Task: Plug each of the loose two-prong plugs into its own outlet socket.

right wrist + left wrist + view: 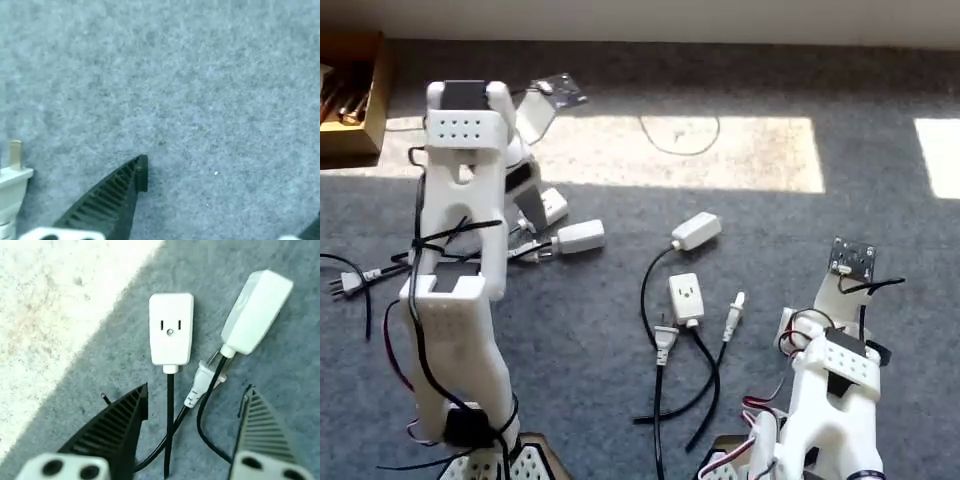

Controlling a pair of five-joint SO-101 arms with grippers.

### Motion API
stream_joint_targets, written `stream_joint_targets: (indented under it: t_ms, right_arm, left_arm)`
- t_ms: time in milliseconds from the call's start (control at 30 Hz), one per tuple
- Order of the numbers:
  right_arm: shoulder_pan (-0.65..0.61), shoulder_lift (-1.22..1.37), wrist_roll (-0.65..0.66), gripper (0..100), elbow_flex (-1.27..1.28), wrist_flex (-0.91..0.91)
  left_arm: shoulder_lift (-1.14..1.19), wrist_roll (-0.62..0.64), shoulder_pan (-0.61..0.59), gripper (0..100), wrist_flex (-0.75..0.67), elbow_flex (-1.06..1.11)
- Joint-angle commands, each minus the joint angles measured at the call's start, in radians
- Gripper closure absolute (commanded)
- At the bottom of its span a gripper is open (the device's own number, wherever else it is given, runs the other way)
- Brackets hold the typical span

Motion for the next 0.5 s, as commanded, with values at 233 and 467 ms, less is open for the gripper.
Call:
stream_joint_targets:
  t_ms: [233, 467]
  right_arm:
    - [-0.010, -0.025, 0.015, 50.3, -0.002, -0.016]
    - [-0.007, -0.025, 0.015, 50.3, -0.002, -0.016]
  left_arm:
    - [-0.027, 0.035, 0.222, 71, -0.043, 0.173]
    - [-0.028, 0.034, 0.174, 80, -0.201, 0.352]
